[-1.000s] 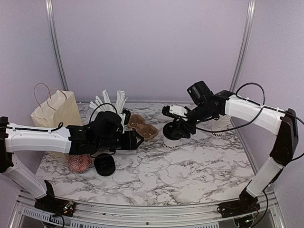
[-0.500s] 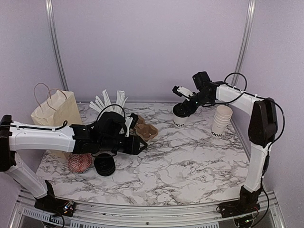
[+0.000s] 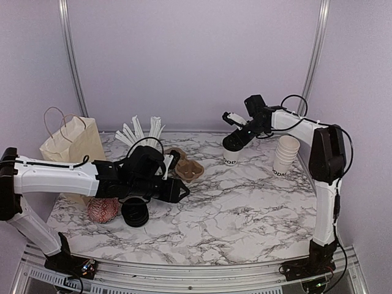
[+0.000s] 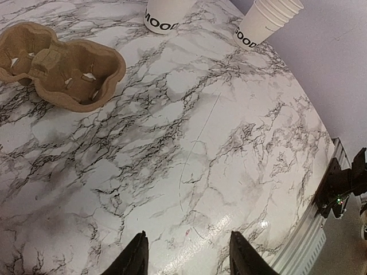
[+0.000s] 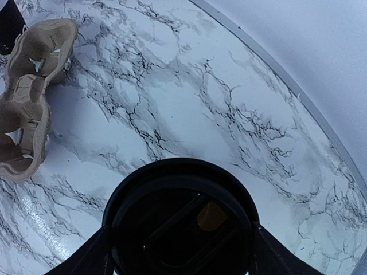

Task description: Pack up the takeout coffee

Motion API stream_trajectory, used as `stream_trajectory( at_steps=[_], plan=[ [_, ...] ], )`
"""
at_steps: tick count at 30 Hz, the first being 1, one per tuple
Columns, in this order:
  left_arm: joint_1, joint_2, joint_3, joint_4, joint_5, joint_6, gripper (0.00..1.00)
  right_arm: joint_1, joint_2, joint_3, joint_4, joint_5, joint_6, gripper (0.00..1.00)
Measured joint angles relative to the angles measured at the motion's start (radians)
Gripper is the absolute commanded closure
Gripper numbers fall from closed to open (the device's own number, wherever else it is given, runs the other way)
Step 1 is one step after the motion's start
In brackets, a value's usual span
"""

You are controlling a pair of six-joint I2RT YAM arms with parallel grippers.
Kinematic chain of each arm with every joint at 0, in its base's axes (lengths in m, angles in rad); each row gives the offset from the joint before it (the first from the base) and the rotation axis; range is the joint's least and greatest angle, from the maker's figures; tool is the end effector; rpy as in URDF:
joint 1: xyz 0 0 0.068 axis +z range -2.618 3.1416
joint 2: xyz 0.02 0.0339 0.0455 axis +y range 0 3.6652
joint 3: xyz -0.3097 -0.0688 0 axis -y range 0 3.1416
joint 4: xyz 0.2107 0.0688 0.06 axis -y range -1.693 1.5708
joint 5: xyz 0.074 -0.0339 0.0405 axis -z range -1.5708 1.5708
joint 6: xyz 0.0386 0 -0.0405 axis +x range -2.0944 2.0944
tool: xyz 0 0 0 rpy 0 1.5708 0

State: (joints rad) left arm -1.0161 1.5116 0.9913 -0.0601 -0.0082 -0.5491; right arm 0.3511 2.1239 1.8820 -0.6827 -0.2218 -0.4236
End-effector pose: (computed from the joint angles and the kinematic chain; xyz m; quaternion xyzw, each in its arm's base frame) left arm 0.1627 -0.2621 0.3082 0.2017 0.8564 -0.3325 0.3395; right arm 0.4373 0.1692 0.2957 -0.3885 0.8593 0.0934 0.3192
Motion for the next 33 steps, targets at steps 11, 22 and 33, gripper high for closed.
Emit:
stream_trajectory(
  at_steps=[11,22,33],
  plan=[
    [-0.009,0.014,0.042,-0.030,0.014,0.000,0.49,-0.035,0.040,0.057,-0.008,-0.001,0.042,0.01],
    [-0.013,0.014,0.092,-0.039,0.001,0.076,0.47,-0.035,-0.173,-0.040,-0.026,-0.001,0.052,0.01],
    [-0.013,0.014,0.136,-0.014,-0.075,0.251,0.47,-0.083,-0.517,-0.258,-0.049,0.109,0.004,0.36]
  ],
)
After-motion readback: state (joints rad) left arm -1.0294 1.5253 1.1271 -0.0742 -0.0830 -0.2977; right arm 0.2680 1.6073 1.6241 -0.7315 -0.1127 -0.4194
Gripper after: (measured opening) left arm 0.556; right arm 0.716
